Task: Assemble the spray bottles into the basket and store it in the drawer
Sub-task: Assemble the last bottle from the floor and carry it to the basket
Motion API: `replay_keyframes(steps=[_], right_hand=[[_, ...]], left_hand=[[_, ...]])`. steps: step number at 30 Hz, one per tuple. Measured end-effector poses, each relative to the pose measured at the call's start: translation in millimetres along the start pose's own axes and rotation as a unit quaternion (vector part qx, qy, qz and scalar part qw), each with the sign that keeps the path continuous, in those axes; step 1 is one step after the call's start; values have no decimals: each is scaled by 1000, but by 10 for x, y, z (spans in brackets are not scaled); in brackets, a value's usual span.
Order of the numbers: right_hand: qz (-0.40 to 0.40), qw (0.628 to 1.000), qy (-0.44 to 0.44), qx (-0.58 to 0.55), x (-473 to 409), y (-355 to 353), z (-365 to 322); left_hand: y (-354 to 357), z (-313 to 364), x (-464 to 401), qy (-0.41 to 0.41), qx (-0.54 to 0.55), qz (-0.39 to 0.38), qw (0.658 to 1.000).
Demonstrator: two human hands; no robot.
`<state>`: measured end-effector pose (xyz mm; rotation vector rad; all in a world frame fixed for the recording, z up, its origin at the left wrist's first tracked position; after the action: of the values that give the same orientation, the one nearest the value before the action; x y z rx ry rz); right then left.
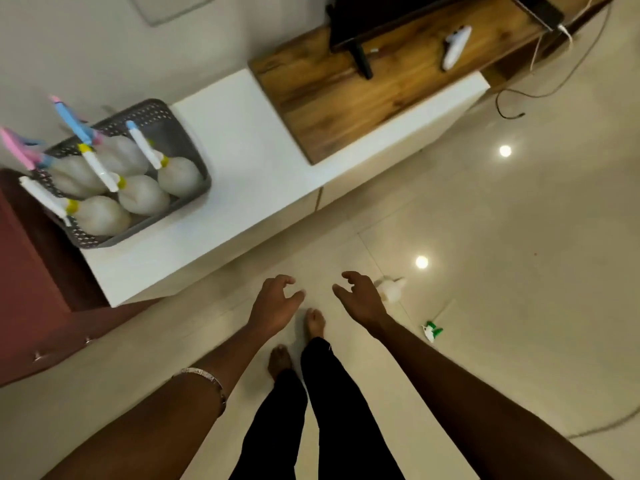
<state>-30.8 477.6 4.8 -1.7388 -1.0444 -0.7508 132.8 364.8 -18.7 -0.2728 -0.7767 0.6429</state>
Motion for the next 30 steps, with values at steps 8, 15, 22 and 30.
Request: replay_keyframes(steps=[8,15,22,30], right_hand=[[15,997,49,-63,-472,-622,645],[32,992,78,-90,-1246,-1233,1189],[64,980,143,-125,-1793,-1608,1840],[113,959,197,-171,-2535,-1531,2618]], left_hand=[[1022,633,-568,28,-53,-94,994],[1934,968,-1367,23,-97,-143,985],[2710,1102,-1869,23,-139,-193,971],[3608,846,-2427,36,-202,-265,942]])
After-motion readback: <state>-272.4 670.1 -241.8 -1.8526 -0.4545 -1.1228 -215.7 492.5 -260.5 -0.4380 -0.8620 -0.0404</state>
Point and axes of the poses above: each hand's wrist, its own x-axis away from the middle knuckle, its own y-axis out of the palm, z = x × y, the point moved 4 cm from there along -x, towards the middle knuckle, and after that the axes turned 11 degrees about y, right-handed, at the moved point
